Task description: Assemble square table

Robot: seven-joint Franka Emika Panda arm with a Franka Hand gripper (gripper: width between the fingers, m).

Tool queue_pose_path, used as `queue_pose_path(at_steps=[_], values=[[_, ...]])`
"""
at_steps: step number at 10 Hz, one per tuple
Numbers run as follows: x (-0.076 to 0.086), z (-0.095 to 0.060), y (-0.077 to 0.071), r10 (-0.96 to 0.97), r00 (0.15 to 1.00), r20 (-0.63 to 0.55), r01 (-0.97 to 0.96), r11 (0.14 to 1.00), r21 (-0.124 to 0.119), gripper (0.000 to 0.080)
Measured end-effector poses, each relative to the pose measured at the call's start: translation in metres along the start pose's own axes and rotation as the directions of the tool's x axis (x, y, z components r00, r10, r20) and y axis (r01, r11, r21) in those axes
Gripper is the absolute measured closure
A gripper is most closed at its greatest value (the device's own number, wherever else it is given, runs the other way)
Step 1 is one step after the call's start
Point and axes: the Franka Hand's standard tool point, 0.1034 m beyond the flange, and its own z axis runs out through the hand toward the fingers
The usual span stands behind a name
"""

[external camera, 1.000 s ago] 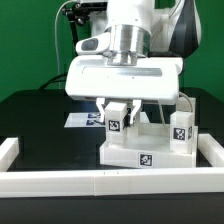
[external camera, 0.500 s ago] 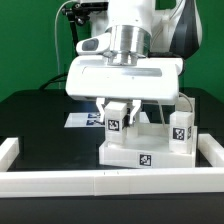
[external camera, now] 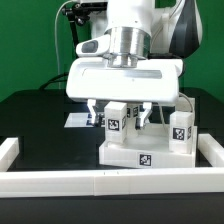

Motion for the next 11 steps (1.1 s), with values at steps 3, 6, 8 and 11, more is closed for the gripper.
queue_pose_path(at_steps=[3, 6, 8, 11], values=[[0.005, -0.007, 0.003, -0.005, 0.999, 0.038, 0.005, 1.000, 0.012, 0.0151], [0.024, -0.032, 0.005, 0.013, 0.995, 0.096, -0.018, 0.998, 0.054, 0.0151], [0.030, -0.034, 0.007, 0.020, 0.996, 0.092, -0.025, 0.998, 0.055, 0.0151], [0.021, -0.024, 0.007, 0.031, 0.942, 0.335, -0.061, 0.995, 0.080, 0.0151]])
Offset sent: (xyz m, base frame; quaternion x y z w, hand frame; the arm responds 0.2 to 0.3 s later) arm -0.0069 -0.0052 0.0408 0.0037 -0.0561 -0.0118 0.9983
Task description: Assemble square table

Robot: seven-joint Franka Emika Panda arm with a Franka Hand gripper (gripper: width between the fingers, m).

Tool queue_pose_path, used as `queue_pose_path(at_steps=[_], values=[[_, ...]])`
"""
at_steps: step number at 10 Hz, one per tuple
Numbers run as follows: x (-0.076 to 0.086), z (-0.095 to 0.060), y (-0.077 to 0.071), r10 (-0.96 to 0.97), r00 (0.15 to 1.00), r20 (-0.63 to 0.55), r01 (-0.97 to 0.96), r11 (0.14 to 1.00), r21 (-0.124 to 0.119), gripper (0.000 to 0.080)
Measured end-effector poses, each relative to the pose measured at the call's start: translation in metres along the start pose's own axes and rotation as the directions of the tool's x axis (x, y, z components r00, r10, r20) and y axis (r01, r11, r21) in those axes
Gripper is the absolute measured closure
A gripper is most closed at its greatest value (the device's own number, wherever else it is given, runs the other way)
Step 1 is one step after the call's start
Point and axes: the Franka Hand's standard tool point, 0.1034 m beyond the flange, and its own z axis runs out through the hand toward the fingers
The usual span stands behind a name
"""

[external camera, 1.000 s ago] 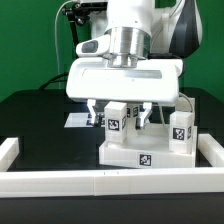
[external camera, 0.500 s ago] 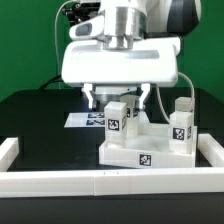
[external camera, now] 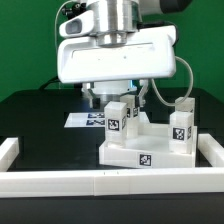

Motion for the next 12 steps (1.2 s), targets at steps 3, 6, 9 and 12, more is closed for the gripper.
queue_pose_path(at_steps=[3, 6, 9, 12], values=[[0.004, 0.003, 0.002, 0.015, 0.977, 0.214, -0.016, 1.000, 0.003, 0.0151], [0.009, 0.008, 0.008, 0.028, 0.970, 0.243, -0.028, 1.000, -0.002, 0.0151], [0.009, 0.008, 0.008, 0.029, 0.969, 0.243, -0.029, 1.000, -0.003, 0.0151], [0.009, 0.009, 0.009, 0.029, 0.969, 0.244, -0.029, 1.000, -0.003, 0.0344]])
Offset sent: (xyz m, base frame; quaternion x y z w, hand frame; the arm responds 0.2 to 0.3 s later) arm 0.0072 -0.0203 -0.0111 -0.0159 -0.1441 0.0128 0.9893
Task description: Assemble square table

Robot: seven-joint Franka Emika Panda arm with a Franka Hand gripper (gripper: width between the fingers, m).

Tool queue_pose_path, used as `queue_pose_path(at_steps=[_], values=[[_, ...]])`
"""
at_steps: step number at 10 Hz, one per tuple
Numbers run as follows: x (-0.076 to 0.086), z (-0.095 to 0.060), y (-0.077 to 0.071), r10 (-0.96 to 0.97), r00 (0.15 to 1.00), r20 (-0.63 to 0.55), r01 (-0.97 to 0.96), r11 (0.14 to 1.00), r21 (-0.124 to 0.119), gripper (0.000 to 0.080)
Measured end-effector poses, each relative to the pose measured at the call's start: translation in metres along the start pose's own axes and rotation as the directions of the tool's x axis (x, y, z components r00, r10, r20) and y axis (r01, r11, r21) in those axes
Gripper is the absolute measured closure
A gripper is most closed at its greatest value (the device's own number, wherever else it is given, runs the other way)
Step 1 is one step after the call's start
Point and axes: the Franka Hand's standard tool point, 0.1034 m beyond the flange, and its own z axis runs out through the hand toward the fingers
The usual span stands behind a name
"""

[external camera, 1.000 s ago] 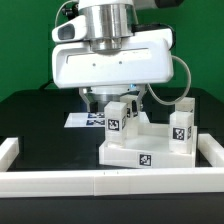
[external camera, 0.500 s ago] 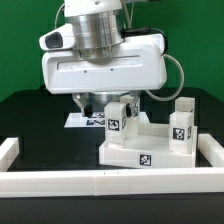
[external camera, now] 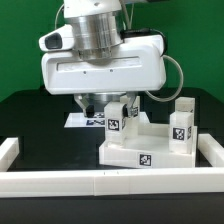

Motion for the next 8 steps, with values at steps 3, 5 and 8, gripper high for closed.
queue_pose_path(at_steps=[3, 5, 8], values=[[0.0000, 0.0001, -0.0001, 0.021, 1.000, 0.000, -0.021, 1.000, 0.000, 0.0509], [0.0000, 0.0001, -0.0004, 0.072, 0.997, 0.000, -0.072, 0.997, 0.002, 0.0509], [0.0002, -0.0002, 0.0043, 0.302, 0.953, -0.010, -0.302, 0.953, -0.002, 0.0509]])
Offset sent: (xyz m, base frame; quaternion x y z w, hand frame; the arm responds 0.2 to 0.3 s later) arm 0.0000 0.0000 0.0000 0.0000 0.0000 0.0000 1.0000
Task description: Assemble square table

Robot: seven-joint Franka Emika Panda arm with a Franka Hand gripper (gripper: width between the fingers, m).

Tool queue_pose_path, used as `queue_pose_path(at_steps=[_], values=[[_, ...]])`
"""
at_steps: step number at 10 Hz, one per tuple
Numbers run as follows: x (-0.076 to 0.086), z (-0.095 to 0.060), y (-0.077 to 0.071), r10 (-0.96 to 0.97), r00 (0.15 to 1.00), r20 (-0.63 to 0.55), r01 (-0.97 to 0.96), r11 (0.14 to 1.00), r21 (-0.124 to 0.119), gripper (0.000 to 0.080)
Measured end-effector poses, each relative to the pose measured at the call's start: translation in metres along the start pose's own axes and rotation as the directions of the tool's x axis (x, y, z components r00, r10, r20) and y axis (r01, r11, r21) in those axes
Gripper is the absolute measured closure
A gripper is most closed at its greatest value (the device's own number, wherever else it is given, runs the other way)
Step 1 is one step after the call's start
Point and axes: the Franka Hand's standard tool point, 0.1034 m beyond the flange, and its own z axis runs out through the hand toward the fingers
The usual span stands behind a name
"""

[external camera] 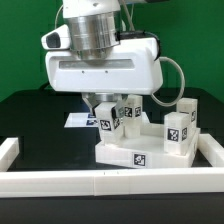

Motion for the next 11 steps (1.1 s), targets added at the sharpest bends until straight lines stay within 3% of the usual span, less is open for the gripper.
queue_pose_path(at_steps=[3, 5, 11], values=[[-0.003, 0.000, -0.005, 0.338, 0.941, -0.010, -0.338, 0.941, 0.008, 0.0509], [-0.006, 0.001, -0.010, 0.524, 0.852, -0.009, -0.524, 0.852, 0.011, 0.0509], [-0.016, 0.003, -0.025, 0.892, 0.453, -0.002, -0.891, 0.453, 0.012, 0.0509]])
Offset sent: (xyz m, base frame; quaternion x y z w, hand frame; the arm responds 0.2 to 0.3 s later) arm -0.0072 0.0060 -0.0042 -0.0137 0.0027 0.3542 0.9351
